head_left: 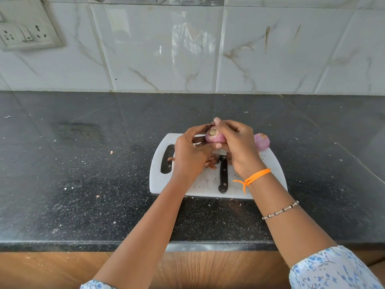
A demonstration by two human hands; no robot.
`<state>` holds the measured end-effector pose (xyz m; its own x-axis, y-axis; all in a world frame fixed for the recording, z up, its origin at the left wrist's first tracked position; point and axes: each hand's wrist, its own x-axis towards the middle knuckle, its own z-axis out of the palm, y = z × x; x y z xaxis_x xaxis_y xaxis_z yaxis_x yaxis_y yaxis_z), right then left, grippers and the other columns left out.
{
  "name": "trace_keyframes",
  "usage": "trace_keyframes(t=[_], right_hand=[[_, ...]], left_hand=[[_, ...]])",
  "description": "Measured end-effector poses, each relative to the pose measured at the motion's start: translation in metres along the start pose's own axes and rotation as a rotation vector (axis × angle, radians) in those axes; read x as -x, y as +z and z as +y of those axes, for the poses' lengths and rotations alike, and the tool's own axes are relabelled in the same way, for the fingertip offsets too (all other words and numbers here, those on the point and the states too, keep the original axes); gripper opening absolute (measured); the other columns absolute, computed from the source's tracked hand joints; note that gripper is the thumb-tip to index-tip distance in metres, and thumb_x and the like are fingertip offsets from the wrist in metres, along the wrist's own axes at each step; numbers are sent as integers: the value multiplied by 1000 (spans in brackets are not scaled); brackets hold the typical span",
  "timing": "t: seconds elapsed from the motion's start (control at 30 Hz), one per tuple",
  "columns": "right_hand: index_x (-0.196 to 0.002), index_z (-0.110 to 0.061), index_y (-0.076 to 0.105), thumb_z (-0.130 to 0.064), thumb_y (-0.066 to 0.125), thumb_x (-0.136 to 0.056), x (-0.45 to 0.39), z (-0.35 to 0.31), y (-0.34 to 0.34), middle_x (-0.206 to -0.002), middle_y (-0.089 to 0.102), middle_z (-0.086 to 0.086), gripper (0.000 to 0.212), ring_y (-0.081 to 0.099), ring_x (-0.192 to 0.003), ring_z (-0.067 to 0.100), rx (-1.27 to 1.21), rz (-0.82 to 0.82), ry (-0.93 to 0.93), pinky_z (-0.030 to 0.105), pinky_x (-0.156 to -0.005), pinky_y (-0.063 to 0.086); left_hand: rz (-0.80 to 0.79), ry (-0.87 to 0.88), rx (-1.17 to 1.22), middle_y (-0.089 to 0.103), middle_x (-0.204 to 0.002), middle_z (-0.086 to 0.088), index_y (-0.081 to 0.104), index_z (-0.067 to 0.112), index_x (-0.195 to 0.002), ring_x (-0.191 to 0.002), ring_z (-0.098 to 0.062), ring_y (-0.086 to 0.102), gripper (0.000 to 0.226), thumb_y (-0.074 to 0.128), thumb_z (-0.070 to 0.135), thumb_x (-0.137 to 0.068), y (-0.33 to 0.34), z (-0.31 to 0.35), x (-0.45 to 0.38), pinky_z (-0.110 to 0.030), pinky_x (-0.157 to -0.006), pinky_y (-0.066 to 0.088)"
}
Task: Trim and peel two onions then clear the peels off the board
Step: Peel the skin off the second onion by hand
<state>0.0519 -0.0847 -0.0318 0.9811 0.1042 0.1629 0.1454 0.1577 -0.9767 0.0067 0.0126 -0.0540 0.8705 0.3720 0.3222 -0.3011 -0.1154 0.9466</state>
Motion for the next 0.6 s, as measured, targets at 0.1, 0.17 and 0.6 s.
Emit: trace_keyframes(t=[0.1,0.17,0.6], right_hand=[[-89,-12,70,-5,54,-91,-1,-5,-2,-88,67,10,17,63,-80,20,-83,-152,96,18,-56,52],[-94,-15,70,-2,53,-90,-1,-4,-1,-94,68,10,22,64,-85,19,-58,-198,86,19,-63,53],[-80,-5,65,-16,69,-85,5,-3,1,-68,64,6,13,59,-57,14,-70,-21,14,23,-45,46]], left_hand=[[37,10,40,72,-101,-2,67,10,-112,-92,-14,68,45,77,0,-70,-2,2,0,-25,-76,57],[55,12,53,72,-100,-1,67,10,-112,-91,-11,67,43,77,0,-71,-4,2,0,-20,-73,55],[3,29,-4,70,-104,-7,64,9,-115,-96,-16,67,48,78,1,-71,1,-3,0,-23,-79,56]])
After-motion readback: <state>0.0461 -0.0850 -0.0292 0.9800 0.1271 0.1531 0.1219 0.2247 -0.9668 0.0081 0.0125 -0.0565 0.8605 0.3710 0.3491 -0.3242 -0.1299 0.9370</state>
